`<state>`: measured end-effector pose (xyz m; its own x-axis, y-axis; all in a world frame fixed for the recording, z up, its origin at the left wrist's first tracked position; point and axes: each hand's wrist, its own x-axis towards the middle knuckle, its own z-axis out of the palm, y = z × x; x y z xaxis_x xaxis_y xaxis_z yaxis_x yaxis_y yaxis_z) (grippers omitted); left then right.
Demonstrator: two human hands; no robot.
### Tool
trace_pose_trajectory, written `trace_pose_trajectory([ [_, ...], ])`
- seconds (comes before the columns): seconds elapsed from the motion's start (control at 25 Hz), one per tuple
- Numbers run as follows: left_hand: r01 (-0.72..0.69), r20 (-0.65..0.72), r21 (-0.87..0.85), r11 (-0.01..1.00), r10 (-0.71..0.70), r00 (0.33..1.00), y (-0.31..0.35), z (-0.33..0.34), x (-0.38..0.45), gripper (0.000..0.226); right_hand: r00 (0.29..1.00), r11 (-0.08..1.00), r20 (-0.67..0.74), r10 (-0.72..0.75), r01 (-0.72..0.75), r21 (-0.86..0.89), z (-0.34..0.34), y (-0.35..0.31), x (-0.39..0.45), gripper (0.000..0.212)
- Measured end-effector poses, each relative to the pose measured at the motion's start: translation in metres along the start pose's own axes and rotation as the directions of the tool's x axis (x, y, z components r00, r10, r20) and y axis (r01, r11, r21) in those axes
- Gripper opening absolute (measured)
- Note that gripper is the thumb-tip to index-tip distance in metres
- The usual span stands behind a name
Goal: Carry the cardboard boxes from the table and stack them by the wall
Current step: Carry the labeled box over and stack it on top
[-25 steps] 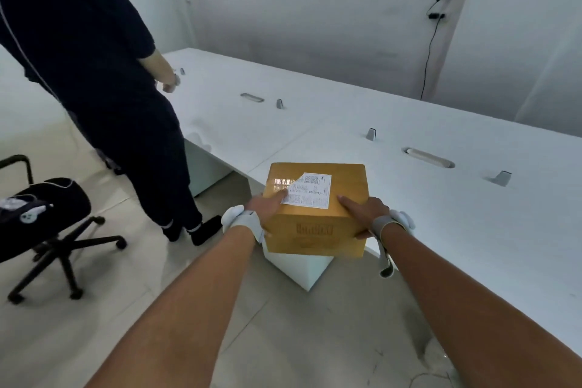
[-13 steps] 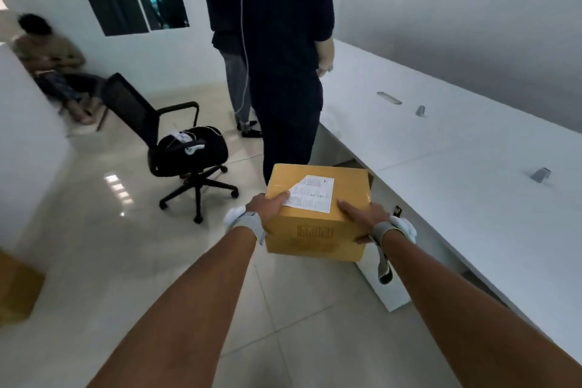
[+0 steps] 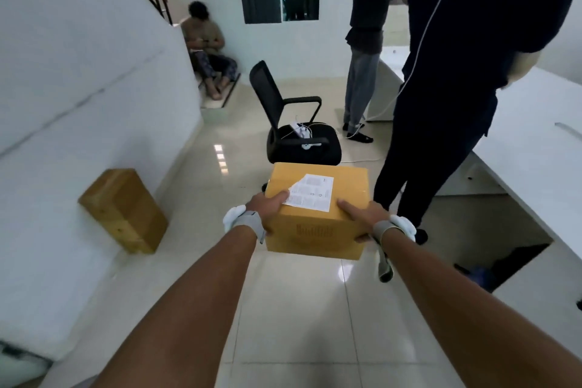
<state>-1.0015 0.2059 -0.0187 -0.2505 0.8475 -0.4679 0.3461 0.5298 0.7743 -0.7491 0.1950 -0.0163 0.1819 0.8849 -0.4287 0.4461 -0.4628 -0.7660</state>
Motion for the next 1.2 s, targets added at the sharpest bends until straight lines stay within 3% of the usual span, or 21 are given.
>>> trace_pose_trajectory([
  [0.32,0.13,-0.165,-0.165,0.978,-0.157,0.974,-0.033,-0.105,0.066,0.091,0.975,0.992,0.197,-0.098,0.112,-0.057,0.119,-0.096,0.069,0.084],
  [0.56,0.179,-0.269,-0.322,0.93,-0.271,0.924,-0.012,-0.164,0.147,0.094,0.924,0.981,0.351,-0.154,0.185,-0.057,0.188,-0.185,0.161,0.086],
  [0.92,0.213,-0.364,-0.457,0.864,-0.4,0.841,0.015,-0.227,0.257,0.095,0.841,0.931,0.505,-0.195,0.321,-0.174,0.267,-0.299,0.278,0.081],
  [1.2,0.219,-0.402,-0.488,0.845,-0.44,0.803,0.003,-0.271,0.303,0.087,0.798,0.905,0.573,-0.186,0.366,-0.215,0.335,-0.348,0.317,0.082],
])
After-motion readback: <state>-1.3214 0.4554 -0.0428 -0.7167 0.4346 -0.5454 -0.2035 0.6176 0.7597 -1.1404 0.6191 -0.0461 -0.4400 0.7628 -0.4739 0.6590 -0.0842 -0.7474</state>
